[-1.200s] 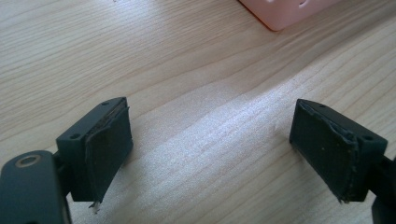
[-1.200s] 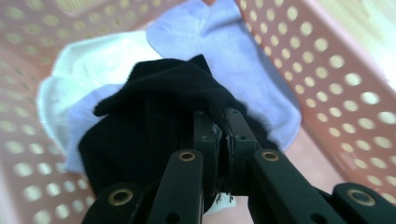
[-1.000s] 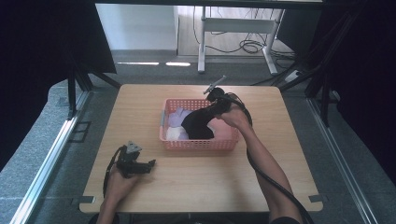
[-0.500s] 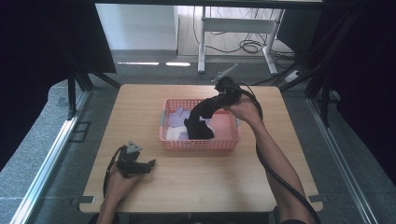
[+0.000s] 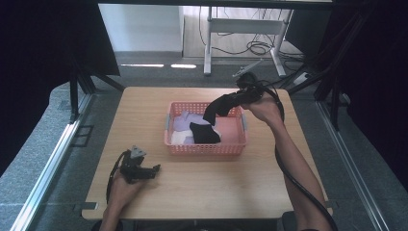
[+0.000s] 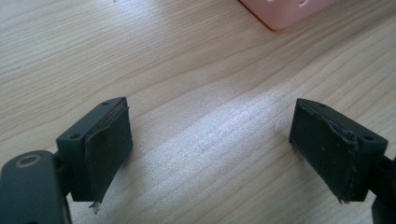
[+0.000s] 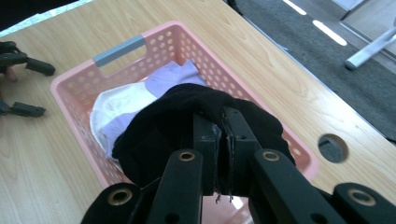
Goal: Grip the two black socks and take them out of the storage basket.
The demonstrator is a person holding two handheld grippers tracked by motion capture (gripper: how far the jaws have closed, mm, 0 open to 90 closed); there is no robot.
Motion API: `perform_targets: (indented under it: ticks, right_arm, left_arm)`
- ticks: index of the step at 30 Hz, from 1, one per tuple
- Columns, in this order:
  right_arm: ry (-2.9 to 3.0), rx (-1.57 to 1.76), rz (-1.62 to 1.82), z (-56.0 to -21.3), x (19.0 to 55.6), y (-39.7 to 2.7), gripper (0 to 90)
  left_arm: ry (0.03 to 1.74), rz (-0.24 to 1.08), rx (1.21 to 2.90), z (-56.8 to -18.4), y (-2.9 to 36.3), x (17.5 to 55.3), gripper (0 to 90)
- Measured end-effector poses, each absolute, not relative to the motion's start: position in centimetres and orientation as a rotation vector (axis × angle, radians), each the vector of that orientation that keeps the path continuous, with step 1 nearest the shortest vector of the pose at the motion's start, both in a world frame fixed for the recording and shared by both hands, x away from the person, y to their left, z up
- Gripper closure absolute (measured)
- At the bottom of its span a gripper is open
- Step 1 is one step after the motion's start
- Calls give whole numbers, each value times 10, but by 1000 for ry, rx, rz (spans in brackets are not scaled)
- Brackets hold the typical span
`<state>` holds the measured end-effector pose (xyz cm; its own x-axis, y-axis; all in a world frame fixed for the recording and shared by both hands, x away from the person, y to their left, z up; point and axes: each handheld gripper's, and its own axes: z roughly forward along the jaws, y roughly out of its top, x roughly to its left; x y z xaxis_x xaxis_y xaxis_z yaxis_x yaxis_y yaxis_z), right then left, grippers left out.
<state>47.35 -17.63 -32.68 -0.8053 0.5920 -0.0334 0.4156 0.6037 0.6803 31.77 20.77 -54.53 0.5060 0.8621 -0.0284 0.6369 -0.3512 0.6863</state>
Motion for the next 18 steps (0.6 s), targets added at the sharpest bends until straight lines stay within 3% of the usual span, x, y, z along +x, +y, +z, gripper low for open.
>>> perform_targets:
  ticks: [18]
  right_arm:
    - [2460,966,963,-318,466,-239,852]
  left_arm:
    - [1221,452,2105,-545,208,318,129]
